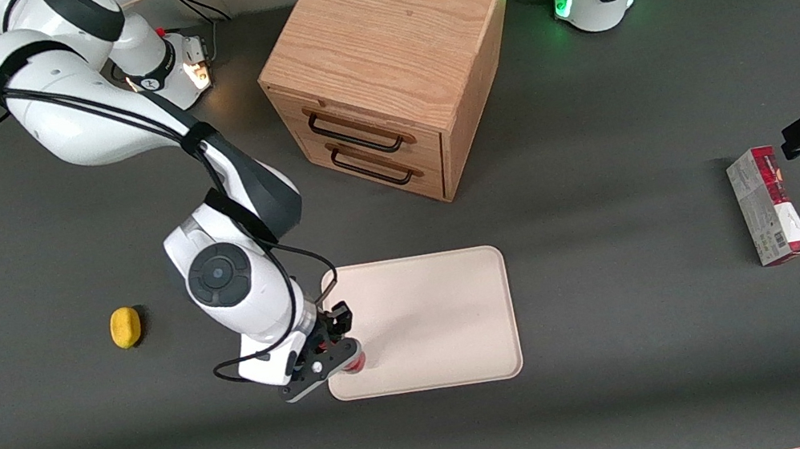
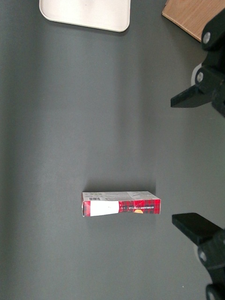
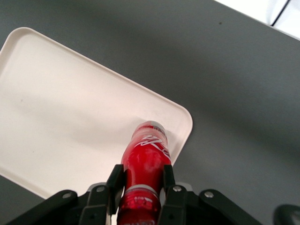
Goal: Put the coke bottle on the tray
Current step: 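Lower the bottle upright onto the tray corner and open the right gripper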
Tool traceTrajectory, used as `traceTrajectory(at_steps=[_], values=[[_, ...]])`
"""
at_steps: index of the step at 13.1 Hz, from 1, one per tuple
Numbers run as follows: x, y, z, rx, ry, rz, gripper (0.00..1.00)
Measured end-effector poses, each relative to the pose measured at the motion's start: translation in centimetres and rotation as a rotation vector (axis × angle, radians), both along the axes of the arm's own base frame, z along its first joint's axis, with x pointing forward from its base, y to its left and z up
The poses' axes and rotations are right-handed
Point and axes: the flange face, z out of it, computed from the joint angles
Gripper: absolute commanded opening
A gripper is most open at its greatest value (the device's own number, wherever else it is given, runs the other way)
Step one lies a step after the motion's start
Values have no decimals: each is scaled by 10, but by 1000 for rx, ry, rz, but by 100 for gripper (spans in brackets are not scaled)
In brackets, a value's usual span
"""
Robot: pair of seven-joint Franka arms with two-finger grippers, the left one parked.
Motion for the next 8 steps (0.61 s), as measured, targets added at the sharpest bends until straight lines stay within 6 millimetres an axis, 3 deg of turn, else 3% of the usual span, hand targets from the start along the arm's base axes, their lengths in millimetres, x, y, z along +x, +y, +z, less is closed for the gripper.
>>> traceTrajectory(at_steps=[2,6,7,8], values=[[1,2,-14,5,1,4,29],[2,1,-18,-4,-9,-20,76],[3,1,-17,-14,-20,-34,100],[3,0,-17,-23,-27,-41,100]])
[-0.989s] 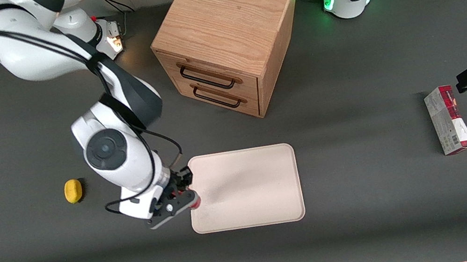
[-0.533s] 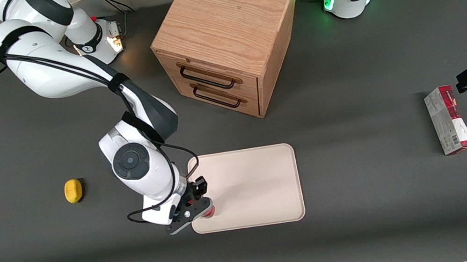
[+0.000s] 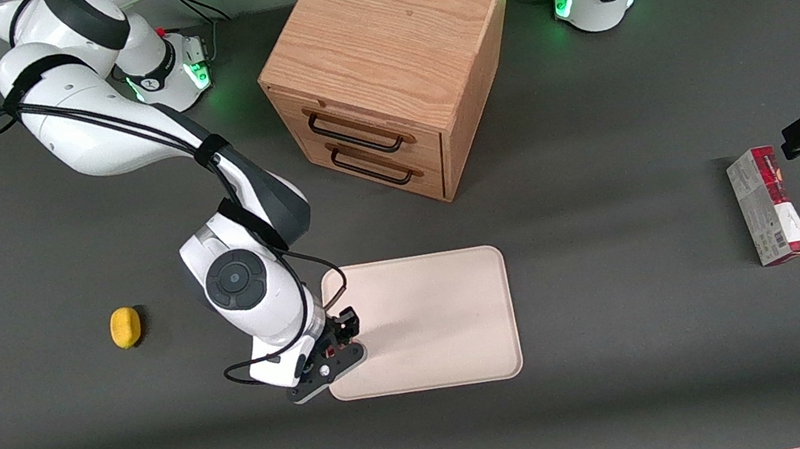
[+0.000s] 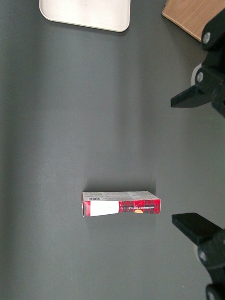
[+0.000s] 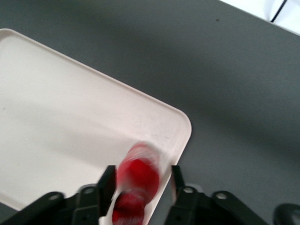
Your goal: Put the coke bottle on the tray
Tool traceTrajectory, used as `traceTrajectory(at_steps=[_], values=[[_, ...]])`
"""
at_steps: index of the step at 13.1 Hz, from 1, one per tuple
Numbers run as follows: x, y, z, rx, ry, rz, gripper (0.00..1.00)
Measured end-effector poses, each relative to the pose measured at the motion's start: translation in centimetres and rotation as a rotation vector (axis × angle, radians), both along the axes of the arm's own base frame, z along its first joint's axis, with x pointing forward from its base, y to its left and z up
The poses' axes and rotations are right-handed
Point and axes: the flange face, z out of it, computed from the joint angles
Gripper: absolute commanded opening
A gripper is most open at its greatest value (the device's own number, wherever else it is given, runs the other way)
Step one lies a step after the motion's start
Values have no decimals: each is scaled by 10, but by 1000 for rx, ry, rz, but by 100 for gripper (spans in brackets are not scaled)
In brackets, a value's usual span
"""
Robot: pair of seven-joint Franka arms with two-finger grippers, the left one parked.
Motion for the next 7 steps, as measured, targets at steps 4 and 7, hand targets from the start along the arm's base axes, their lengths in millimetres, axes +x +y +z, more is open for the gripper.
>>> traceTrajectory(at_steps=[4,7], values=[[3,0,8,14,-27,-12,100],[2,-14,67,88,-4,-83,100]])
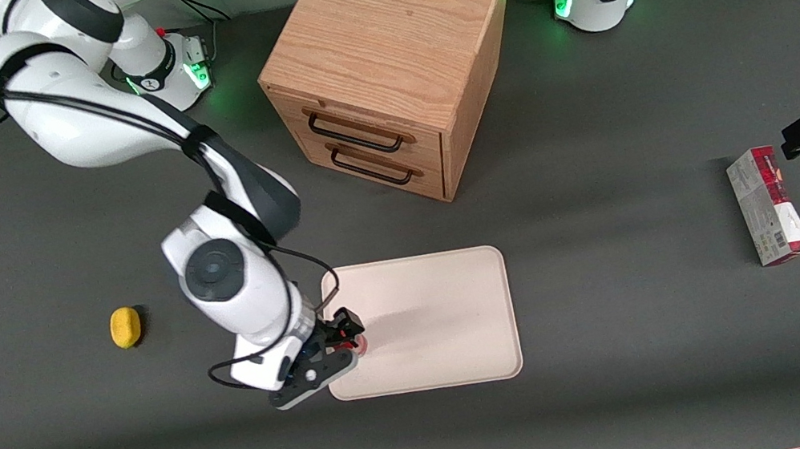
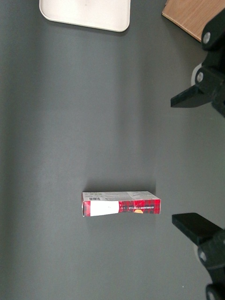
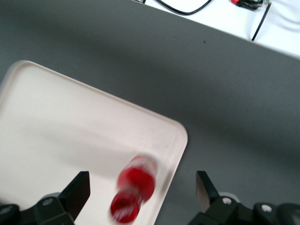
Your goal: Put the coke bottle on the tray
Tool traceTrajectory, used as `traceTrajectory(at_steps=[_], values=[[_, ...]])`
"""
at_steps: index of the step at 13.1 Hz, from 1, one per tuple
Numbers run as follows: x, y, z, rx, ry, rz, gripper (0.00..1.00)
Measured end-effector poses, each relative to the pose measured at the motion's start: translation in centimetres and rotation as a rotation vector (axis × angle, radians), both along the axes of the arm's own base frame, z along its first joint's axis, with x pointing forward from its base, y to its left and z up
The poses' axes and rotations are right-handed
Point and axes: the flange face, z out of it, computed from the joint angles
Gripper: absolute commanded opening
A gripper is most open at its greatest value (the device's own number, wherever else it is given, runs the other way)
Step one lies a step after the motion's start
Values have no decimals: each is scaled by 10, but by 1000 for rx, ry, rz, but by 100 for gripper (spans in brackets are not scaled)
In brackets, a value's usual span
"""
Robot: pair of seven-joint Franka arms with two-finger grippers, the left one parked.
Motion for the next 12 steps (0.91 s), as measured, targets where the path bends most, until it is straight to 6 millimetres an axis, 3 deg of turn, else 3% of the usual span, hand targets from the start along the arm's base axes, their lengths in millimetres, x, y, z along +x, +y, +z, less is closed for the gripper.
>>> traceTrajectory(at_steps=[3,6,9,12], values=[[-15,-66,92,42,104,-145,100],[-62,-147,155,-4,130,-280,100],[-139,-211,191,-60,122,-372,100],[-200,-276,200,-74,129,-371,100]])
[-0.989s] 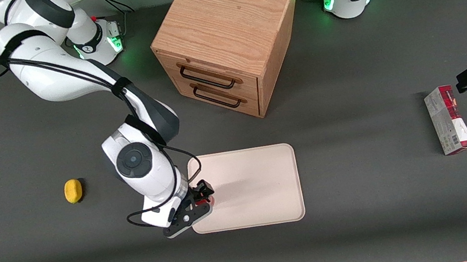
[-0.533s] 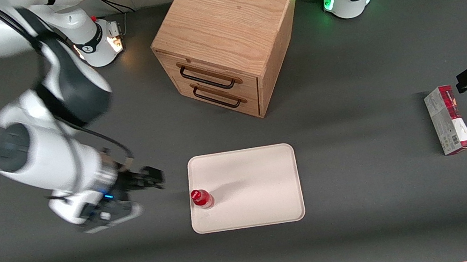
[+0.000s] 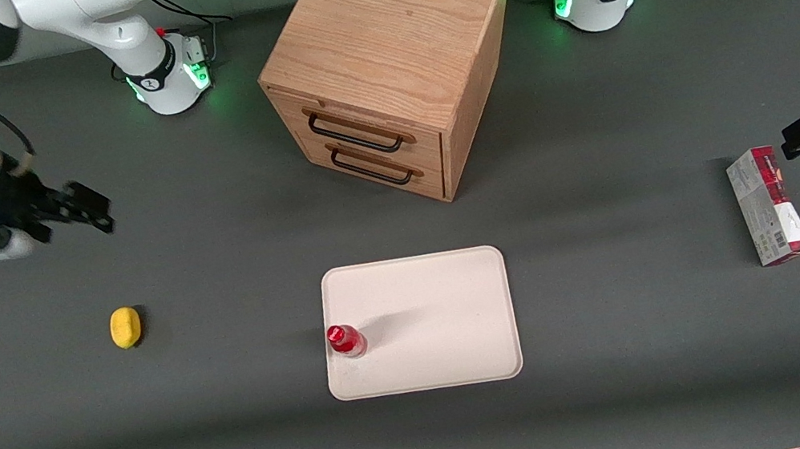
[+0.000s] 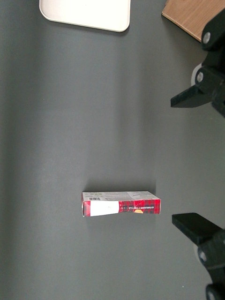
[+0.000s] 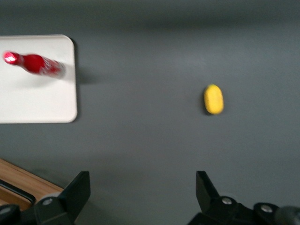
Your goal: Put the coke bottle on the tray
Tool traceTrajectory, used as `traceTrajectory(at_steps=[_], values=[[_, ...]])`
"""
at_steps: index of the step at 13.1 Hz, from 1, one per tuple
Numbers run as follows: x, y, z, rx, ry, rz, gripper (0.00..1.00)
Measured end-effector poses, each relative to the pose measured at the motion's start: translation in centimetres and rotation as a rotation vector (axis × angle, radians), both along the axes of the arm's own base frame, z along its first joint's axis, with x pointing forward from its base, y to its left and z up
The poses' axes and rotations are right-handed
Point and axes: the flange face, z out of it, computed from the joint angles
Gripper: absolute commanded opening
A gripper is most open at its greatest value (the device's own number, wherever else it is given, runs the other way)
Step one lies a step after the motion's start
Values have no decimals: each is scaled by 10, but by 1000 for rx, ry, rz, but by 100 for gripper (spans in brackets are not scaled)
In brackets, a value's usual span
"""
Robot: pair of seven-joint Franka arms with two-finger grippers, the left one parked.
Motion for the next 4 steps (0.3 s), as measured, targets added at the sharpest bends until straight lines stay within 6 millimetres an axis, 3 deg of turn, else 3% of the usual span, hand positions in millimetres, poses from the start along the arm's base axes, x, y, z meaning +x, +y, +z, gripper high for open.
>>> traceTrajectory(at_steps=[2,4], values=[[-15,-21,-1,5,24,0,100],[-18,-21,-2,15,48,2,100]])
